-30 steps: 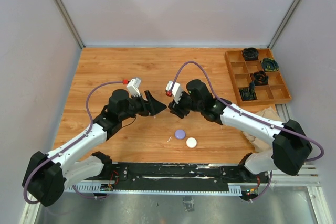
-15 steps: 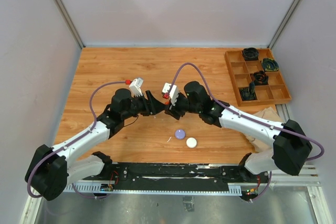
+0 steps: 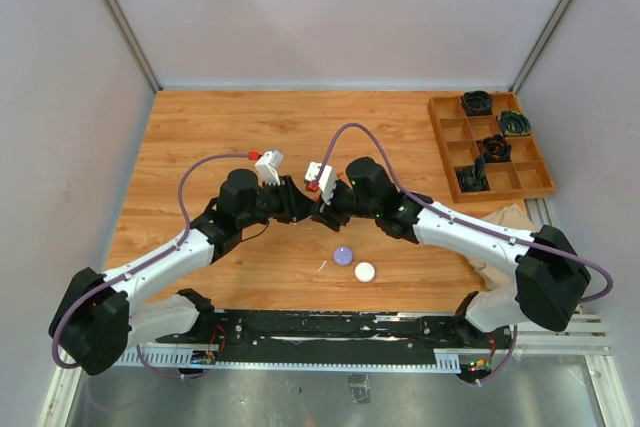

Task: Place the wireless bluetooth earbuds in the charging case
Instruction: Pick up the charging case at the center of the board.

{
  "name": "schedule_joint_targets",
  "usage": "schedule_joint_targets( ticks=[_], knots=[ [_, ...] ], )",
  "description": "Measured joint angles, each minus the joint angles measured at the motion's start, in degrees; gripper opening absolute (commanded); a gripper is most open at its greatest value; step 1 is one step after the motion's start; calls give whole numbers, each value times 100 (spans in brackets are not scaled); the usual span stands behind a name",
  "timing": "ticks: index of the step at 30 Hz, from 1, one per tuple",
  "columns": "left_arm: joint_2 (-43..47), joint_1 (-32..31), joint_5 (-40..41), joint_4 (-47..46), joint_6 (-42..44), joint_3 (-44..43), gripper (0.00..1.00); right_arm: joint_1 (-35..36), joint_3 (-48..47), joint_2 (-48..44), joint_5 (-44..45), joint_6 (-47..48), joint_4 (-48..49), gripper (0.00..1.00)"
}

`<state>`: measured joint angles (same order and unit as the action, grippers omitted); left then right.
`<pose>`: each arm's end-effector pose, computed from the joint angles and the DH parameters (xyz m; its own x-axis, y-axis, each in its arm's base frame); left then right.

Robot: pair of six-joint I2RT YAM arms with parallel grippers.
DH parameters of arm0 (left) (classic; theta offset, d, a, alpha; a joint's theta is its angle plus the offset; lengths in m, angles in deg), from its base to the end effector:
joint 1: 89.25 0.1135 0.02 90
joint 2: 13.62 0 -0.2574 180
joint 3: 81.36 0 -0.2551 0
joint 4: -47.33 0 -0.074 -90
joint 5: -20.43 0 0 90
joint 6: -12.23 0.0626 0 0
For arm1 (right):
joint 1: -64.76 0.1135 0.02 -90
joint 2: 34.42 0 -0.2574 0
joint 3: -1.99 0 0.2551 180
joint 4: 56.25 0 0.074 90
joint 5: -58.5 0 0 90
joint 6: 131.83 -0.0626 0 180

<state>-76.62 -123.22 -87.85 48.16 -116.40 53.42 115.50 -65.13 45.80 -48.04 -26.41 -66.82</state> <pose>0.2150 -0.1686 0.2224 -0.6919 -0.2486 -0.6779 0.4418 0.5967 -0.6698 0.2061 0.2803 0.2555 -0.0037 -0.4073 -0.9133 -0.9421 0.3075 -0.1333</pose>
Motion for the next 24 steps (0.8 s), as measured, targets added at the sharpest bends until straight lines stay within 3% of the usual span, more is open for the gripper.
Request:
schedule_joint_targets(
  ticks=[8,13,24],
  knots=[
    [52,-35,66,184,365,-105,3,0,-9,20,-7,0,-4,63],
    [227,-39,66,404,800,-210,0,-160,-9,-144,-365,-57,-142,66],
    [660,-39,-527,1274,2168,-918,0,-1228,697,-1346,-2100,-654,262,62]
  ],
)
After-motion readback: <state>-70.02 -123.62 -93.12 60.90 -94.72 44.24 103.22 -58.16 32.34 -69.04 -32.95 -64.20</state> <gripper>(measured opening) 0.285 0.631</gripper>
